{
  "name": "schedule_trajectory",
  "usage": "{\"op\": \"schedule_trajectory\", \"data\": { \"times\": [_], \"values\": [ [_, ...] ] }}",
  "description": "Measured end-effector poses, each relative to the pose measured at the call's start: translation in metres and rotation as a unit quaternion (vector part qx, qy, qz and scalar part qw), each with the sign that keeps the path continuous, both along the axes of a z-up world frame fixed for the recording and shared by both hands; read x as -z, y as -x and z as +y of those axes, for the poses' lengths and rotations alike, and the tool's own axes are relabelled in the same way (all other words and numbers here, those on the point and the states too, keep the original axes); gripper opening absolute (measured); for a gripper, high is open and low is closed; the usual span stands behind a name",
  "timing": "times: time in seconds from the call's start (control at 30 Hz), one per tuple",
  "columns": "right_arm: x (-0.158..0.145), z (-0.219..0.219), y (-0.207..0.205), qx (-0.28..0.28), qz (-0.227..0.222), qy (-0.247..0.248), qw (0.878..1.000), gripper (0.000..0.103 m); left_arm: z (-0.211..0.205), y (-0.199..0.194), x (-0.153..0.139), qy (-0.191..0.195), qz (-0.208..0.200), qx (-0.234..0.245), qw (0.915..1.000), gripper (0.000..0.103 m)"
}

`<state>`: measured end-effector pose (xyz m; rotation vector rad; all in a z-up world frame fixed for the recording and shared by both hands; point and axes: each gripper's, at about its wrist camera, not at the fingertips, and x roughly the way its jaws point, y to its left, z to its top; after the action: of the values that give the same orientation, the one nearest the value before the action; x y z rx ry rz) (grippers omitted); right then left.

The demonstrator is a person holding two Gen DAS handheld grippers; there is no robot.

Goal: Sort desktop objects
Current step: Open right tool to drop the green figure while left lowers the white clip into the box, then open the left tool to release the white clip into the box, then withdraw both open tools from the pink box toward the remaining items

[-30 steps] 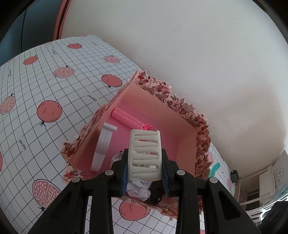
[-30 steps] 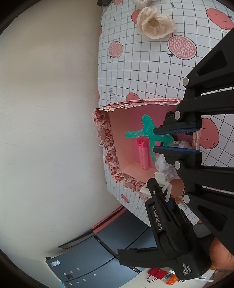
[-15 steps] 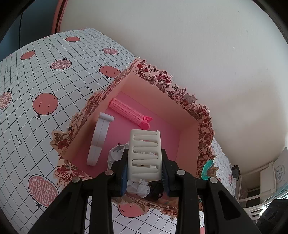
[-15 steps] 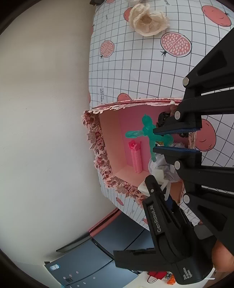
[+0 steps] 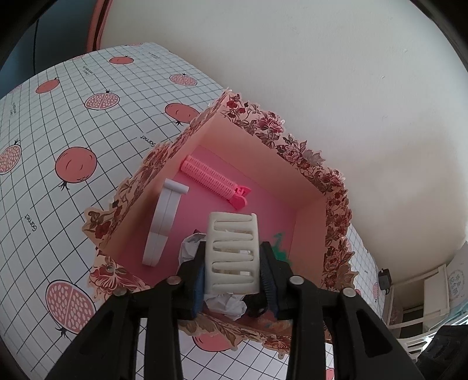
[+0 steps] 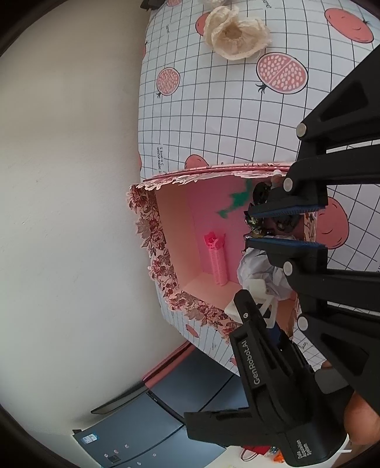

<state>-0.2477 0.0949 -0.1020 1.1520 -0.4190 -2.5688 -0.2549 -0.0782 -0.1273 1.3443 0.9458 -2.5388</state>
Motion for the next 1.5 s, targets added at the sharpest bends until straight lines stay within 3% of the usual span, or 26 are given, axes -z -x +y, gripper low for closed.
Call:
{"op": "schedule_trajectory", "data": {
  "times": [0.2, 0.97, 1.5],
  "values": [
    [0.000, 0.000, 0.000, 0.000, -0.001, 0.000, 1.000, 0.017, 0.000, 0.000, -0.001, 0.005, 0.000, -0.002, 1.0000, 0.049],
    [-0.011, 0.008, -0.007, 0.002, 0.013, 0.012, 1.000, 0.017, 0.010, -0.005, -0.022, 0.019, 0.007, 0.000, 0.9998, 0.050],
    [-0.039, 0.053, -0.024, 0.038, 0.043, 0.038, 0.998, 0.017, 0.046, -0.011, -0.059, 0.056, 0.037, 0.020, 0.9975, 0.050]
  ]
}}
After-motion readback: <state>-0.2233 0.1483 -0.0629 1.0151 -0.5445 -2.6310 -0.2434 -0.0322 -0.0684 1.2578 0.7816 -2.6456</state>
